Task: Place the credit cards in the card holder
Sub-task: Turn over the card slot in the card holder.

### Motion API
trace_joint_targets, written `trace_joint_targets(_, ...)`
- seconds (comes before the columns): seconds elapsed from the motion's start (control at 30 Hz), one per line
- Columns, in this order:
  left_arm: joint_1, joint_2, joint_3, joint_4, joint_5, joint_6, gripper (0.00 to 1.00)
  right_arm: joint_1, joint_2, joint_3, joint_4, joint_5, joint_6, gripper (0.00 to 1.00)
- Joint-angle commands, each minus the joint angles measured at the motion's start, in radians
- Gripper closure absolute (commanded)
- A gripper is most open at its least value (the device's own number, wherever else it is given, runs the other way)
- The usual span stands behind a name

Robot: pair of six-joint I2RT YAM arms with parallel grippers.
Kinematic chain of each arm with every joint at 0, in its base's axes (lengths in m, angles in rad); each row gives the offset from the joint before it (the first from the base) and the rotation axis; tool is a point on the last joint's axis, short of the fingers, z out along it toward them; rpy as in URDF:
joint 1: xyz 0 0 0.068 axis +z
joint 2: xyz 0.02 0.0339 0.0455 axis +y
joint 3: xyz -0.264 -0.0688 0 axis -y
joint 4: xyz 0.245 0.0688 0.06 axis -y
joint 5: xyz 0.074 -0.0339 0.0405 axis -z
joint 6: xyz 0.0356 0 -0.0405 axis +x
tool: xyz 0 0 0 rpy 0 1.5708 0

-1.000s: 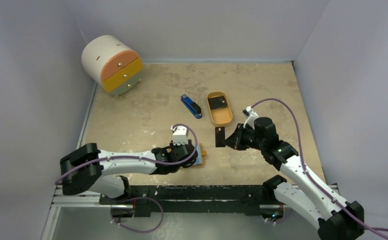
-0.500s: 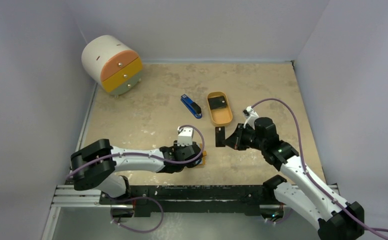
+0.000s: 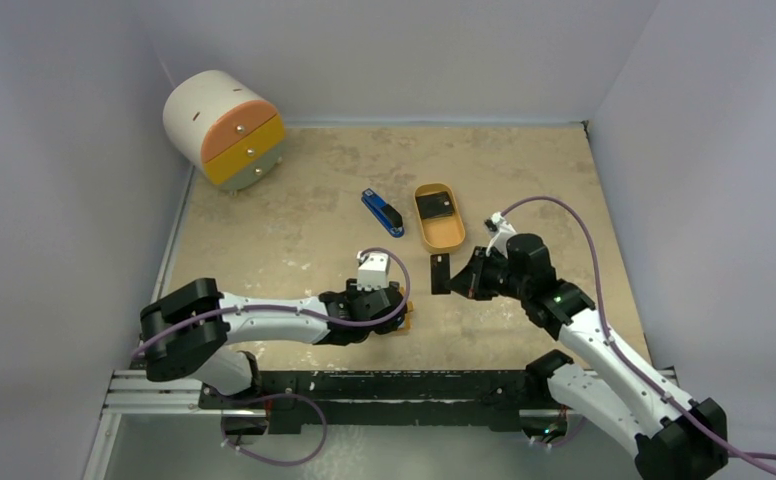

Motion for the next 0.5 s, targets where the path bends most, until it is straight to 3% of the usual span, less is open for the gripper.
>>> trace_joint_targets(0.0, -0.006, -0.021, 0.038, 0.010, -0.003, 0.023, 0.41, 0.001, 0.009, 0.025, 0.040, 0.014, -0.013, 1.00)
trace_joint_targets(0.47, -0.008, 0.091, 0.035, 0.043, 0.032, 0.027, 0.45, 0.001, 0.008, 0.022, 0.035, 0.023, -0.015, 1.00)
